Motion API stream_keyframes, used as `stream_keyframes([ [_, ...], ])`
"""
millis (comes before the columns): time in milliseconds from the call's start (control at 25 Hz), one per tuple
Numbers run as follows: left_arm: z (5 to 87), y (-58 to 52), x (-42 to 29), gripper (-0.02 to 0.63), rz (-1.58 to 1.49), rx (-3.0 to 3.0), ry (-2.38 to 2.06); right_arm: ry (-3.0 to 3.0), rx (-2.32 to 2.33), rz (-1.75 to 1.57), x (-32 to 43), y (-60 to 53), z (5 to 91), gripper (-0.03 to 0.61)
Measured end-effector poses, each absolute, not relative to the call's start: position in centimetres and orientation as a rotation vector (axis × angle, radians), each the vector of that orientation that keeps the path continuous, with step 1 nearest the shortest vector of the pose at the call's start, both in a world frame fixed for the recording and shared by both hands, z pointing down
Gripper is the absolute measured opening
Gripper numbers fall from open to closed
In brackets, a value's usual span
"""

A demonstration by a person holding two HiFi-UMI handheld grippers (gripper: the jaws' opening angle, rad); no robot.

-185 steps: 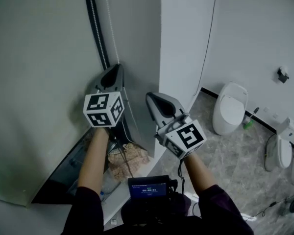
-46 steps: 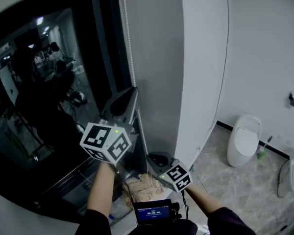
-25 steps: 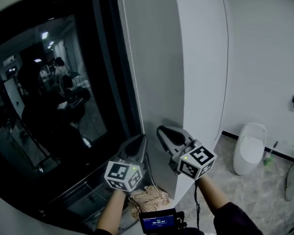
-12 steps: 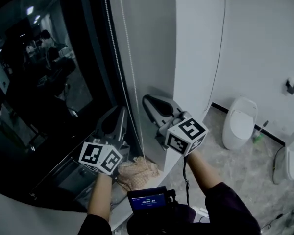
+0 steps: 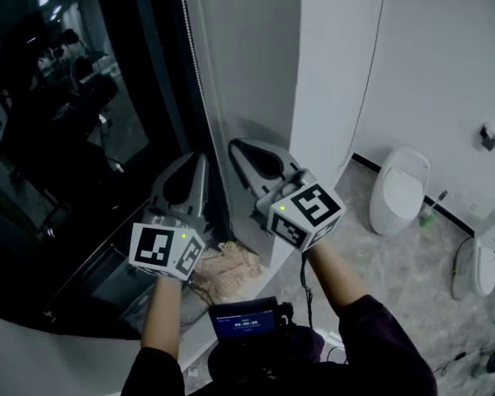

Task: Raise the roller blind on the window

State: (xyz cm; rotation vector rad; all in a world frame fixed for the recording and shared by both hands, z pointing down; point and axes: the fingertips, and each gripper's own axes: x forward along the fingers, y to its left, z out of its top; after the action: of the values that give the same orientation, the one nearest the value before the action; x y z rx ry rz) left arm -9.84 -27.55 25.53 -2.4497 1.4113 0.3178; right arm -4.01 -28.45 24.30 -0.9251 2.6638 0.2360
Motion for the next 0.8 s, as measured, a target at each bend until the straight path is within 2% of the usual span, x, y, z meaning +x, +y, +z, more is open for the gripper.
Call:
stream_keyframes([
  [800, 25.67, -27.49, -9.85, 0.009, 0.304, -2.44, 1.425, 2.653, -0.946, 0.325, -4.29, -27.9, 24.07, 0.008],
])
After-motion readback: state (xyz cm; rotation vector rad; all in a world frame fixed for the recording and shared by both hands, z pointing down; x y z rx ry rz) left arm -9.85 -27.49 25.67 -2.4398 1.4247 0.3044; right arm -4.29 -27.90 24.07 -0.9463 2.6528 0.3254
